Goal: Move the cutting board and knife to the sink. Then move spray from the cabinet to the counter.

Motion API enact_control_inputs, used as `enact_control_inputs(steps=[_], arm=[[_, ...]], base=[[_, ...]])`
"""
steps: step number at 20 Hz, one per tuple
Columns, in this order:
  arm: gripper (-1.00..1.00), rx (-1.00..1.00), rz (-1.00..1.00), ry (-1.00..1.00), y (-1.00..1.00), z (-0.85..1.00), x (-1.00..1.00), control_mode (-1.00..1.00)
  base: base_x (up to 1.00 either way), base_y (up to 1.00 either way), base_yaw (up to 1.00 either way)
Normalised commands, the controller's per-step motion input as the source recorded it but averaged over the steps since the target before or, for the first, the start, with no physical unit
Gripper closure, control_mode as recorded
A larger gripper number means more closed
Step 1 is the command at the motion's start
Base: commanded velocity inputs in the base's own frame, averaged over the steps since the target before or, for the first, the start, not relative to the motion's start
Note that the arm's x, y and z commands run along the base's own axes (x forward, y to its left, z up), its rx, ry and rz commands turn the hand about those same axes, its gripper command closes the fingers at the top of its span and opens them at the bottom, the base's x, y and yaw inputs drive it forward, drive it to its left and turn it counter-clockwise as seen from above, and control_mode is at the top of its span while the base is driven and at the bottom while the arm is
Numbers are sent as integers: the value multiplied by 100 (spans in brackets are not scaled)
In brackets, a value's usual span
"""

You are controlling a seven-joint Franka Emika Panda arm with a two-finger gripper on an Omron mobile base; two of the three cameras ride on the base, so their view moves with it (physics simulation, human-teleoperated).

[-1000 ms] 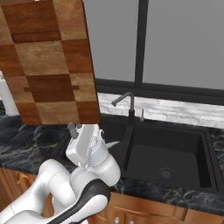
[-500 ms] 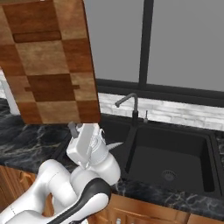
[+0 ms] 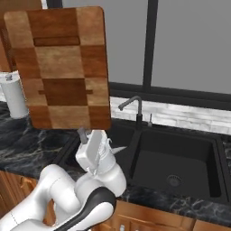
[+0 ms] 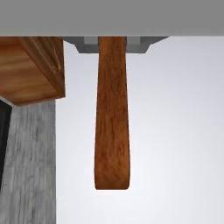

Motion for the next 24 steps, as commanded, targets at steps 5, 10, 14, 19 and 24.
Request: enact_control_inputs(steps=[5, 10, 14, 19, 24], arm=[[100, 4, -10, 33, 1, -26, -42, -100], [100, 0, -3, 32, 36, -22, -40, -100], [100, 0, 0, 20, 34, 0, -35, -100], [100, 1, -5, 13, 10, 0, -25, -100], [100, 2, -12, 18, 0, 0, -12, -100]], base=[[0, 0, 0], [0, 0, 0], [0, 0, 0], [0, 0, 0], [0, 0, 0]])
